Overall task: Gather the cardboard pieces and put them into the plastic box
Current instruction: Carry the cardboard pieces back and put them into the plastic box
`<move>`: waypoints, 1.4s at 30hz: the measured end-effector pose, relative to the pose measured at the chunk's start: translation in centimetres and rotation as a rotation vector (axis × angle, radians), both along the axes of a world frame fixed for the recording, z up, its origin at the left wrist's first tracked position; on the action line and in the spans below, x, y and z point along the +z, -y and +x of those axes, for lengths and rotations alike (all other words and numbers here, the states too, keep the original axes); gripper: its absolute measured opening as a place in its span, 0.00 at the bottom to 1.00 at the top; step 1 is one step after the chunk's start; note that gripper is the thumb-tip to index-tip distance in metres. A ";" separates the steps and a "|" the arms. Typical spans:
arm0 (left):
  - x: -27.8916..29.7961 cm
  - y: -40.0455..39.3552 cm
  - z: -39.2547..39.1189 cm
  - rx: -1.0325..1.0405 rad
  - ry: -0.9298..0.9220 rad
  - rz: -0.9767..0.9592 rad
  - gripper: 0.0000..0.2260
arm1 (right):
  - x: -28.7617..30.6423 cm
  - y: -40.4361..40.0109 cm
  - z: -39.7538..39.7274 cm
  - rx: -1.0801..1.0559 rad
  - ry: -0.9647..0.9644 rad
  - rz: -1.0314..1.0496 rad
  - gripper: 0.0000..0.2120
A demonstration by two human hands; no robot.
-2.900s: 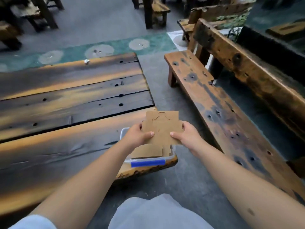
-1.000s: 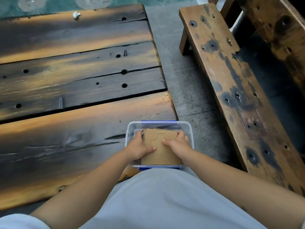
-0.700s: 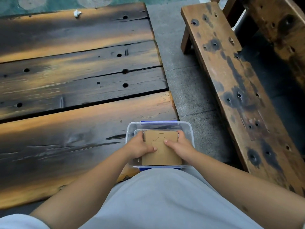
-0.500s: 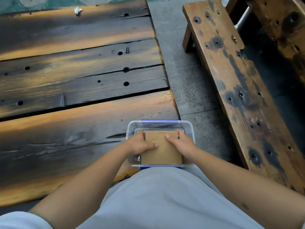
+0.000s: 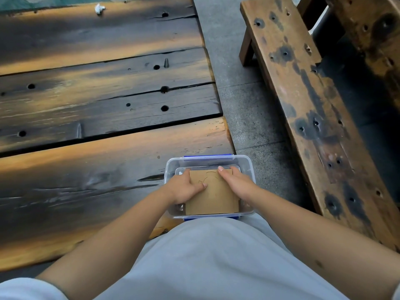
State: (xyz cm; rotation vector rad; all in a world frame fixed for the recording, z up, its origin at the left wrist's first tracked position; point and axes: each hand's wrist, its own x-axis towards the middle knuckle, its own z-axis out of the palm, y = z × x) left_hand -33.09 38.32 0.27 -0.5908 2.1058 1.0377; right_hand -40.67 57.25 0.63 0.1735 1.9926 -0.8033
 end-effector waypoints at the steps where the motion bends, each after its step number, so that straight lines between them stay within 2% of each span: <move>1: 0.1 0.2 -0.1 -0.014 0.030 0.008 0.38 | 0.0 0.1 -0.3 0.001 0.012 0.000 0.49; 3: 0.3 0.4 -0.5 -0.037 0.084 0.025 0.43 | 0.0 0.0 -0.9 -0.019 0.065 -0.018 0.48; 6: 0.9 0.6 -1.0 -0.052 0.135 0.060 0.43 | -0.1 0.0 -1.4 -0.089 0.161 -0.078 0.46; 8: 1.1 0.9 -1.1 -0.014 0.142 0.079 0.42 | 0.0 0.0 -1.2 -0.192 0.219 -0.131 0.41; 10: 1.3 1.1 -1.0 0.197 0.146 0.198 0.39 | -0.2 -0.1 -0.9 -0.361 0.265 -0.208 0.35; 13: 1.8 1.1 -0.6 0.652 0.194 0.515 0.31 | -0.7 -0.5 -0.4 -0.574 0.319 -0.267 0.29; 16: 1.9 0.9 0.5 0.886 0.165 0.631 0.33 | -0.9 -0.8 0.7 -0.637 0.386 -0.293 0.25; 19: 2.1 0.1 2.1 0.880 0.190 0.665 0.33 | -1.1 -1.0 1.5 -0.612 0.437 -0.340 0.27; 22: 1.9 -0.7 3.2 0.908 0.206 0.691 0.29 | -1.2 -1.0 1.7 -0.617 0.416 -0.379 0.26; 27: 1.9 -0.7 3.6 0.989 0.197 0.754 0.30 | -1.0 -0.1 1.9 -0.519 0.388 -0.371 0.27; 34: 1.8 -1.3 3.9 1.012 0.149 0.700 0.25 | -0.5 0.3 2.3 -0.537 0.342 -0.320 0.23; 42: 2.3 -2.2 4.2 1.018 0.155 0.555 0.20 | -0.2 0.4 2.5 -0.478 0.281 -0.253 0.22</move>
